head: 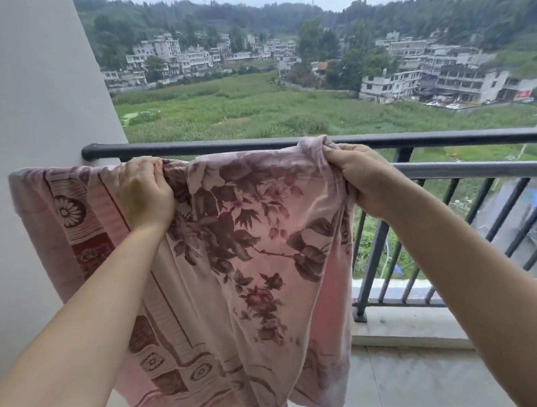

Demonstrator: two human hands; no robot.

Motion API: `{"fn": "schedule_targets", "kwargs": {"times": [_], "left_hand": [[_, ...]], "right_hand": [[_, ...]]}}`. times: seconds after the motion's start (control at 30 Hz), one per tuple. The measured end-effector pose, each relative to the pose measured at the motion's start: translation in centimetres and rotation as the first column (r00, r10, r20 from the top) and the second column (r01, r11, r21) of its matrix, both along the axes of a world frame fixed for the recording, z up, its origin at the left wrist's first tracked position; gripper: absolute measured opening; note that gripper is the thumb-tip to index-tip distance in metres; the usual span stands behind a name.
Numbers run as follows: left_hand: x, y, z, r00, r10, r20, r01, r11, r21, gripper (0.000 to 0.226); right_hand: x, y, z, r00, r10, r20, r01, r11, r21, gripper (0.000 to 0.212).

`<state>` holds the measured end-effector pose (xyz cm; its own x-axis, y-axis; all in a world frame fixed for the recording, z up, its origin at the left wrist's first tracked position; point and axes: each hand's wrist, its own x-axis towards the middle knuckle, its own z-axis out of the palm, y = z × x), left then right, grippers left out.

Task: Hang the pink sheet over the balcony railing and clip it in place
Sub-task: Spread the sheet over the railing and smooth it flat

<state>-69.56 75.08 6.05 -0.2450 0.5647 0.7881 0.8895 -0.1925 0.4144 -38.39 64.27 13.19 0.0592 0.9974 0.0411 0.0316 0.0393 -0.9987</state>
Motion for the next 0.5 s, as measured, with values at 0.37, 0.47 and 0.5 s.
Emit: {"fn": "schedule_targets", "kwargs": {"times": [0.37,0.47,0.5], "left_hand": [[-0.3,-1.7,3.6,0.972,0.216,0.092,-0.179,0.936,-0.302,0.031],[5.8,-3.3,4.0,0.992,0.100,0.081,-0.084,0.981,-0.177,0.028],[8.6,-4.1,4.2,0.998,-0.026,0.064,0.033,0.993,-0.116,0.033]], "right_hand": [[13.0,-1.5,1.2,0.900,-0.345,-0.265,0.416,0.861,0.292,0.017],[15.7,-2.5,-0.6,0.939,-0.341,-0.049,0.345,0.933,0.099,0.011],[16.6,-2.8,-1.1,0.947,-0.320,-0.026,0.320,0.947,-0.004,0.021]]}}
